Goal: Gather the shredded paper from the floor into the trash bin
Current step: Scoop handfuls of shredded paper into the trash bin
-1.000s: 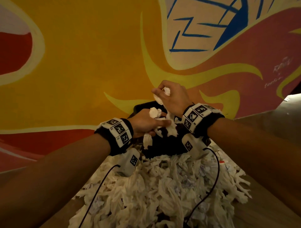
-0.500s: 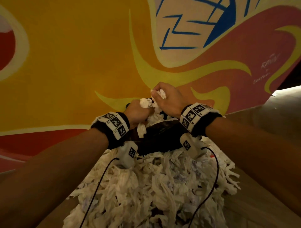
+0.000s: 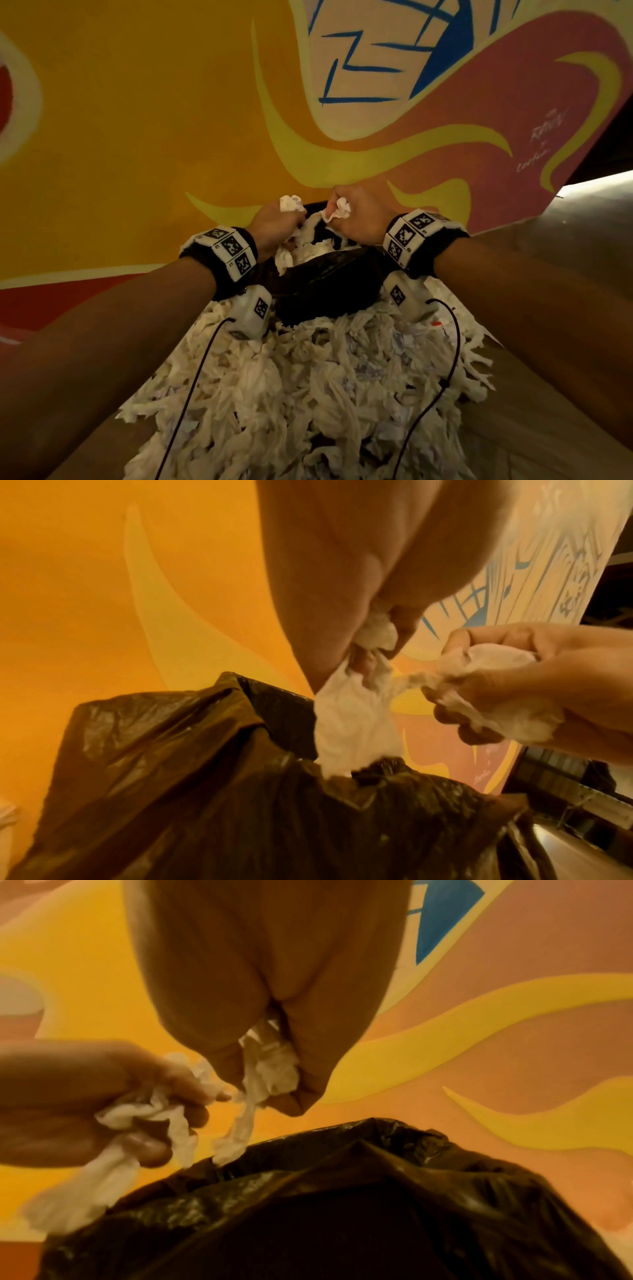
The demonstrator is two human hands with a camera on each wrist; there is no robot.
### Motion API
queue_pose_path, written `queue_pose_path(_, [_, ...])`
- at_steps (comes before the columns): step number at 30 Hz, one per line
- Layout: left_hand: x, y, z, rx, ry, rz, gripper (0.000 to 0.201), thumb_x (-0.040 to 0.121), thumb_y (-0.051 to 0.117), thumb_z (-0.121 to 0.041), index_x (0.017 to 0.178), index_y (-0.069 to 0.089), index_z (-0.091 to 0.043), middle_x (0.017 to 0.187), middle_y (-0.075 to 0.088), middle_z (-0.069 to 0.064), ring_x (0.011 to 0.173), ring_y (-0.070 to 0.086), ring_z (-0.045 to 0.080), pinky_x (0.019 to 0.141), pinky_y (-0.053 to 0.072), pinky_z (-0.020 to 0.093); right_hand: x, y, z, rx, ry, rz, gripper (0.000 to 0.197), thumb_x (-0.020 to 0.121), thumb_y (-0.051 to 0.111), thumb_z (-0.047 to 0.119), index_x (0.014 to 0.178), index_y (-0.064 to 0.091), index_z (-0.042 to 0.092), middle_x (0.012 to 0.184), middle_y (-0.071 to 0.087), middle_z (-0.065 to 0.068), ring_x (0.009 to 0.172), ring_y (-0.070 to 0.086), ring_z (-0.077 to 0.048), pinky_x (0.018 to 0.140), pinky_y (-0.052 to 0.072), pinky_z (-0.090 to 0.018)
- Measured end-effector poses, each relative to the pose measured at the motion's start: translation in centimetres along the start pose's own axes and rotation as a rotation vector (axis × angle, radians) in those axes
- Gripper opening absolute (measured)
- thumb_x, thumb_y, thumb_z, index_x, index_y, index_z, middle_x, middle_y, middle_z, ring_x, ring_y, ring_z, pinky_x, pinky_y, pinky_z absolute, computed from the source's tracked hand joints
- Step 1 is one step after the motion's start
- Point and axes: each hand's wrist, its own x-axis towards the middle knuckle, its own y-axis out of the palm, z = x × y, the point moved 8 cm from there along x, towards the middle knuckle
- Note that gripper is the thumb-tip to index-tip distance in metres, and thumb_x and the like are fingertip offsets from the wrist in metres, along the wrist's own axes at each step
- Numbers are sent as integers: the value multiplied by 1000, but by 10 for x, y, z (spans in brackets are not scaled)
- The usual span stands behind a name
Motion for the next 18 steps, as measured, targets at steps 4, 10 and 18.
queue_pose_path(4, [9, -18, -5, -158, 8, -78, 30, 96, 45, -41, 110, 53, -15, 105, 47, 0, 87, 51, 24, 67, 42, 40, -3, -3, -10, -52, -14, 0, 13, 92, 54, 18, 103, 60, 14, 83, 60, -4, 60, 55, -19, 52, 46, -33])
queue_pose_path(10, [23, -22, -3, -98, 60, -187, 28, 104, 22, -29, 97, 44, -14, 72, 40, 12, 76, 42, 27, 51, 33, 27, -4, 2, -33, -154, 86, 66, 35, 91, 49, 23, 62, 34, 12, 62, 33, -10, 57, 31, -20, 56, 27, -32])
queue_pose_path(18, [20, 18, 29, 769, 73, 113, 33, 106, 24, -29, 111, 47, -7, 124, 38, 13, 110, 36, 30, 101, 31, 44, -8, 9, -65, -623, 282, 250, 4, 98, 37, 23, 99, 37, 18, 121, 43, -21, 124, 39, -37, 93, 31, -41])
